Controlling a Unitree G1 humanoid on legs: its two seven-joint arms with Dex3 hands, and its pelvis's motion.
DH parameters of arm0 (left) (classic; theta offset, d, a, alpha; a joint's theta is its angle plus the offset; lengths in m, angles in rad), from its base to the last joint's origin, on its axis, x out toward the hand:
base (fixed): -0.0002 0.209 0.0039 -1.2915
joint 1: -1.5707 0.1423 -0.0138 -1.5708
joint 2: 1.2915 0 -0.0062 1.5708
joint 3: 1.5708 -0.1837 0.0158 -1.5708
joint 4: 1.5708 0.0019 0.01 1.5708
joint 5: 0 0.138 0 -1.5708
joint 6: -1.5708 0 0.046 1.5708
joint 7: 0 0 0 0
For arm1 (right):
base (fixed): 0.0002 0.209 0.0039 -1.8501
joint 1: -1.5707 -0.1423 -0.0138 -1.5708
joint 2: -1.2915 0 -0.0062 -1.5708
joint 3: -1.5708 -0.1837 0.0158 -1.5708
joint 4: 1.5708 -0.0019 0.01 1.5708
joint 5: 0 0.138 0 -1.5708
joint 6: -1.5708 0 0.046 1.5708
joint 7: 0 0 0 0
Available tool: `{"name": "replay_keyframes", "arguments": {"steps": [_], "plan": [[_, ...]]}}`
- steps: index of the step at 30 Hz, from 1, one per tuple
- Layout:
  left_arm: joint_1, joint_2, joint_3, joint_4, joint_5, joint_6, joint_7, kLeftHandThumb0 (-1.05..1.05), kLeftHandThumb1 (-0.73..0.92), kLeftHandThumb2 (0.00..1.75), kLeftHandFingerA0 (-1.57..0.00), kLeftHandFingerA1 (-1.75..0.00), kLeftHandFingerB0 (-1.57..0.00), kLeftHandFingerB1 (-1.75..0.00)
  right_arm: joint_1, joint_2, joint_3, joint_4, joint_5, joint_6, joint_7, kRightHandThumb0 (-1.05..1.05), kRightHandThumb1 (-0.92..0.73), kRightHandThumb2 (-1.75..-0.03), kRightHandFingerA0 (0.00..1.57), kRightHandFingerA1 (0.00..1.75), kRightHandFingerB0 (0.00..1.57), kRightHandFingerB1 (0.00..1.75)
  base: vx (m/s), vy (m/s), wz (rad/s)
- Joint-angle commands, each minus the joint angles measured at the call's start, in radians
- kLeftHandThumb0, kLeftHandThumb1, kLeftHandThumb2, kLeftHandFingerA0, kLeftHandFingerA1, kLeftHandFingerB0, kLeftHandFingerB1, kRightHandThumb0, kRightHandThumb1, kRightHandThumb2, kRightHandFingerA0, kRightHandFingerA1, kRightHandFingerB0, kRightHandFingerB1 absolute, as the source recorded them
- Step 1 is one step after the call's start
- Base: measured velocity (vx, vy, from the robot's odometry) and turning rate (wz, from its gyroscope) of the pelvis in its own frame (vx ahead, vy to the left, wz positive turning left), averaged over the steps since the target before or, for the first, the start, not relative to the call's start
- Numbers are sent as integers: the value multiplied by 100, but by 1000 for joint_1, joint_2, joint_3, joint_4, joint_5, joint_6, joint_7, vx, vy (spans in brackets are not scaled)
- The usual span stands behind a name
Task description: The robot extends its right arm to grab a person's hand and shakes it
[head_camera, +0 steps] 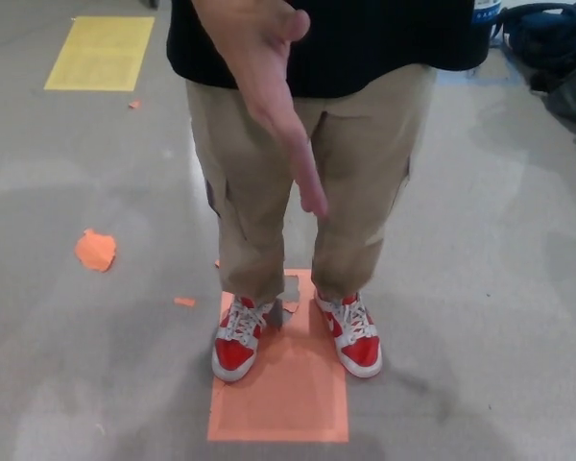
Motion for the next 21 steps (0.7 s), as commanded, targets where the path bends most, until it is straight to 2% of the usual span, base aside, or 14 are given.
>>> {"name": "replay_keyframes", "arguments": {"steps": [1,4,5,6,9,10,11,13,14,15,16,18,19,21], "plan": [[6,26,-10,22,11,-51,-41,-46,82,66,-27,-32,-29,-33,-29,21,-58,-66,26,-99,-224,-68,-69,-103,9,46,0,33,0,0,0],[3,26,-9,26,8,-56,-54,-46,82,67,-26,-32,-28,-33,-27,27,-97,-154,51,-150,-241,-75,-71,-99,9,44,5,28,0,0,0],[0,27,-17,32,16,-65,-49,-49,80,65,-28,-31,-30,-33,-8,28,-103,-337,44,-117,-238,-73,-88,-69,20,34,5,19,0,0,0],[1,28,-16,33,16,-69,-46,-47,80,65,-29,-32,-31,-34,32,26,-103,-577,20,-53,-222,-72,-89,-68,17,33,5,18,0,0,0],[0,30,-25,34,27,-59,-31,-47,80,64,-29,-33,-27,-32,74,27,-98,-830,-24,52,-196,-74,-91,-69,24,36,4,20,0,0,0],[-1,31,-13,32,13,-60,-41,-49,80,66,-27,-33,-29,-34,90,19,-102,-1066,-53,106,-145,-79,-73,-108,17,51,0,25,0,0,0],[-2,34,-8,28,5,-66,-55,-51,80,65,-26,-32,-28,-33,98,22,-110,-1247,-63,168,-101,-82,-74,-107,9,47,4,22,0,0,0],[-2,33,-9,27,7,-66,-48,-49,80,66,-27,-33,-30,-34,88,23,-111,-1372,-74,212,-61,-83,-75,-108,7,46,5,20,0,0,0],[-5,36,-28,25,30,-66,-30,-47,81,64,-31,-33,-29,-33,52,21,-104,-1502,-102,270,-5,-84,-77,-109,6,46,5,18,0,0,0],[-7,38,-38,24,41,-66,-22,-45,82,65,-32,-33,-29,-33,27,19,-97,-1572,-122,301,28,-85,-79,-111,6,40,5,19,0,0,0],[-8,39,-41,24,44,-67,-23,-45,82,65,-32,-33,-29,-33,12,17,-91,-1604,-135,315,43,-85,-79,-111,6,40,5,19,0,0,0],[-4,39,-35,23,37,-74,-23,-44,80,64,-31,-34,-27,-33,-50,29,-72,-1682,-177,340,75,-89,-85,-113,5,25,3,17,0,0,0],[-2,39,-31,23,33,-78,-25,-44,80,64,-31,-34,-27,-33,-64,31,-66,-1704,-190,351,85,-89,-85,-113,5,25,3,17,0,0,0],[-20,39,-54,29,61,-50,3,-45,79,64,-31,-33,-30,-33,-155,69,-34,-1763,-247,424,126,-87,-84,-114,0,20,0,16,0,0,0]]}}
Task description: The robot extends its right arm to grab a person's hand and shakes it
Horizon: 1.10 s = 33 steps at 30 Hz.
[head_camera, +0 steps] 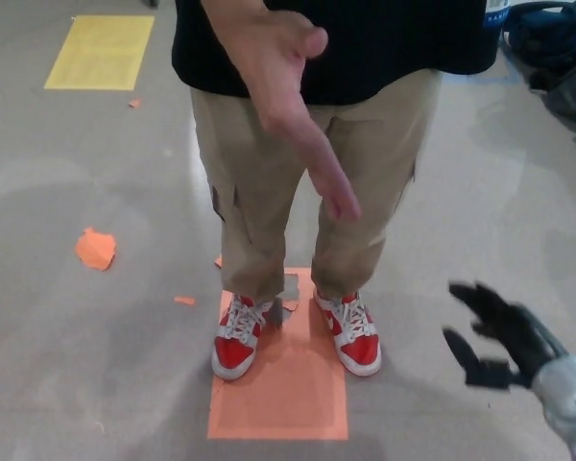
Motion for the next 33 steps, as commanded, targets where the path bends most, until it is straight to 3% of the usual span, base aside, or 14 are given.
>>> {"name": "replay_keyframes", "arguments": {"steps": [1,11,12,14,15,16,28,33], "plan": [[-16,43,-48,16,65,-30,23,-45,79,64,-31,-33,-30,-33,-167,26,43,-1016,-250,455,244,-87,-84,-114,0,20,0,16,0,0,0],[-19,58,-56,7,63,-46,7,-49,80,64,-31,-32,-29,-32,-373,99,133,-1027,-422,594,335,-83,-83,-116,0,22,0,22,0,0,0],[-24,53,-55,13,61,-39,10,-47,79,64,-33,-33,-32,-33,-412,108,141,-1020,-435,612,346,-87,-80,-99,0,16,0,19,0,0,0],[-25,48,-41,15,43,-29,-4,-49,78,65,-29,-31,-31,-33,-445,109,154,-1009,-459,624,361,-85,-78,-94,0,20,0,20,0,0,0],[-26,47,-40,15,41,-26,-5,-49,78,65,-29,-31,-31,-33,-449,110,157,-1008,-462,630,363,-85,-78,-94,0,20,0,20,0,0,0],[-26,47,-41,15,42,-22,-4,-49,79,64,-29,-32,-28,-32,-468,117,167,-998,-474,651,369,-87,-83,-118,0,24,0,23,0,0,0],[-39,46,-14,20,14,-31,-45,-48,80,64,-30,-32,-31,-33,-634,148,278,-740,-527,752,366,-92,-80,-114,0,22,0,22,0,0,0],[-40,51,-23,20,24,-37,-41,-48,79,64,-29,-32,-26,-32,-635,133,326,-637,-520,762,372,-92,-70,-109,0,27,1,26,0,0,0]]}}
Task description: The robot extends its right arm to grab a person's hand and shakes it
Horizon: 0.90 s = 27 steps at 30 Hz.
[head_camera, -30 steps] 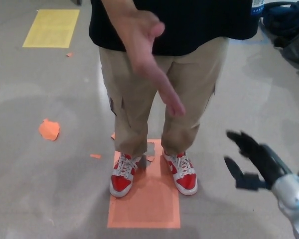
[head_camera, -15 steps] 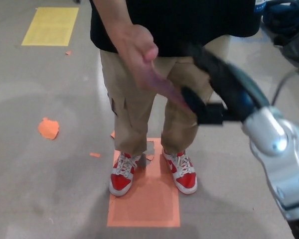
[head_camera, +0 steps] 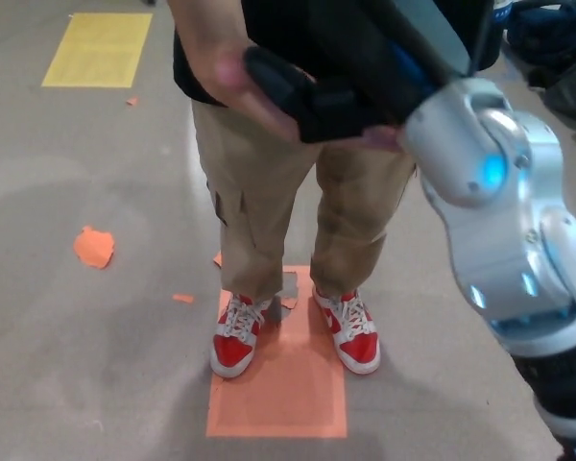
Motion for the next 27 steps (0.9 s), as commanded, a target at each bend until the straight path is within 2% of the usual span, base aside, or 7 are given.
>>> {"name": "replay_keyframes", "arguments": {"steps": [1,8,9,18,19,26,27], "plan": [[-7,54,-17,16,29,-36,-28,-48,79,64,-29,-32,-26,-32,-114,4,101,104,-183,299,153,-92,-70,-109,0,27,1,26,0,0,0],[-5,52,-11,17,23,-42,-21,-47,79,64,-27,-32,-24,-31,-100,-14,126,205,-168,322,149,-91,-62,-104,0,23,0,21,0,0,0],[-7,52,-12,16,25,-37,-17,-25,59,108,-10,-50,-10,-50,-95,-15,125,211,-163,322,145,-93,-77,-61,0,25,0,21,0,0,0],[-11,51,-12,6,26,-21,6,-25,58,107,-9,-50,-10,-50,-27,-56,167,162,-193,358,183,-101,-60,-100,0,8,0,8,0,0,0],[-8,54,-17,3,32,-29,9,-45,77,63,-28,-33,-25,-32,-12,-60,168,146,-194,359,185,-99,-59,-99,0,8,0,9,0,0,0],[-22,56,-27,16,39,-33,10,-25,58,107,-10,-50,-10,-50,36,-67,194,79,-212,366,215,-91,-53,-97,0,14,0,12,0,0,0],[-21,56,-30,16,43,-34,13,-46,77,64,-27,-32,-24,-31,33,-65,206,87,-219,364,218,-92,-53,-99,0,14,0,12,0,0,0]]}}
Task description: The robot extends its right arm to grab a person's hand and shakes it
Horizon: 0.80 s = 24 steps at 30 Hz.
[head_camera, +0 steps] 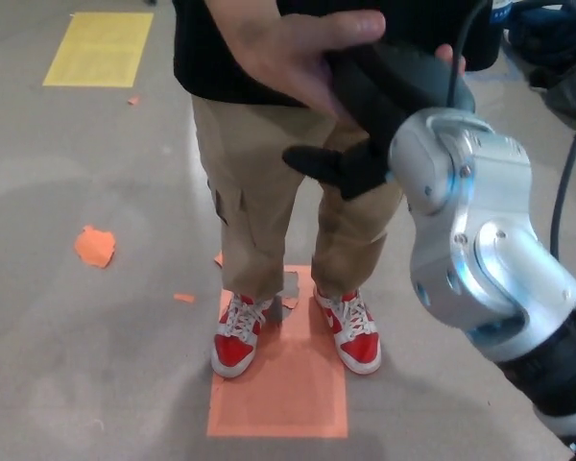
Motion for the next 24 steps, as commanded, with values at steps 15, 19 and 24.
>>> {"name": "replay_keyframes", "arguments": {"steps": [15,19,24], "plan": [[30,7,28,16,0,-26,-6,-45,80,64,-28,-32,-26,-31,-147,181,-90,816,146,-421,-423,-21,-67,-60,103,88,38,40,0,0,0],[57,6,22,0,4,-39,-6,-45,80,65,-30,-31,-33,-33,-47,180,-171,856,207,-534,-500,-19,-72,-64,108,76,39,42,0,0,0],[74,6,26,-11,-3,-46,-20,-23,61,109,-10,-50,-10,-50,33,167,-195,813,207,-587,-528,-12,-54,-55,79,54,58,43,0,0,0]]}}
